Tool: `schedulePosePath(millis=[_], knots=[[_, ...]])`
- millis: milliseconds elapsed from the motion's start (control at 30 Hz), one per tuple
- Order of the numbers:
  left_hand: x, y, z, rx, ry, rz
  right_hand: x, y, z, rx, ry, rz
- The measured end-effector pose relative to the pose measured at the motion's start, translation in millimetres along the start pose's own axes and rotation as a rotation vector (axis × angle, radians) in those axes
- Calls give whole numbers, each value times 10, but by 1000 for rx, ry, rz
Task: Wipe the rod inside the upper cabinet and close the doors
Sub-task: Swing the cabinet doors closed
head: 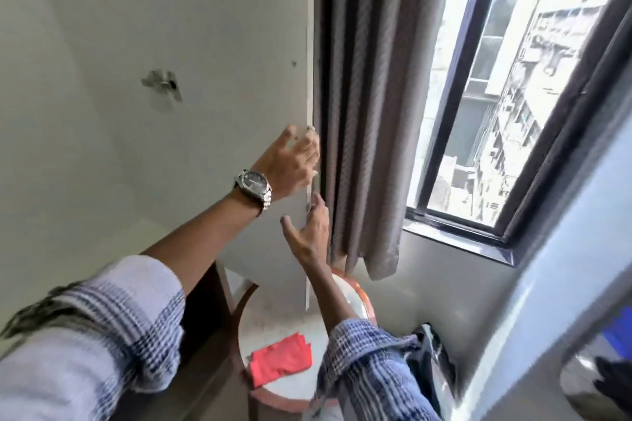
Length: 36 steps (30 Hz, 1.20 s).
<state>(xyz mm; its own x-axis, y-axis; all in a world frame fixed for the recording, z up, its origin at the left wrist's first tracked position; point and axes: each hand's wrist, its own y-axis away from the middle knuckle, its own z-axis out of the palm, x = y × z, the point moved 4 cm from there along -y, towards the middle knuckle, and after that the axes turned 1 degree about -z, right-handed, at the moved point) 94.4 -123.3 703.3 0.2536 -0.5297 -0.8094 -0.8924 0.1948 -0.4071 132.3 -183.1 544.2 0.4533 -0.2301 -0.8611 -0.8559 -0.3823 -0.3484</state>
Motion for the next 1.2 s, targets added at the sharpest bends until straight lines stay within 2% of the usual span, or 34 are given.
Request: schedulePosePath(millis=[67,133,233,333,433,533,600,700,833,1000,1200], knots=[[8,248,-153,40,57,-74,-66,270,36,23,19,-111],[-14,672,-215,133,162,-227,-137,624,167,3,5,-264],[-155,1566,-176,179,172,-485,-391,1085,568,-76,58,-594],[-462,2364,-46,99,76,-646,-740,1281,1071,-283,107,-801],[-905,2995,183,-49,-6,-788,-1105,1262,1674,-529,323,-956],[-1302,3482,438,-222,-69,-818,-1501,1219,2262,-635,471,-1107],[-1481,3650,585,-261,-72,-779,-1581,1190,2529,-665,524,-1131],[-1583,3765,882,-297,-91,-749,-1544,1071,2838,-622,540,-1170],[-1663,3834,1200,-346,-84,-839,-1575,992,3137,-516,496,-1229],[-1785,3976,1462,-396,-90,-867,-1532,930,3476,-414,416,-1247],[-1808,4030,1569,-343,-141,-803,-1377,698,3692,-146,287,-1451]])
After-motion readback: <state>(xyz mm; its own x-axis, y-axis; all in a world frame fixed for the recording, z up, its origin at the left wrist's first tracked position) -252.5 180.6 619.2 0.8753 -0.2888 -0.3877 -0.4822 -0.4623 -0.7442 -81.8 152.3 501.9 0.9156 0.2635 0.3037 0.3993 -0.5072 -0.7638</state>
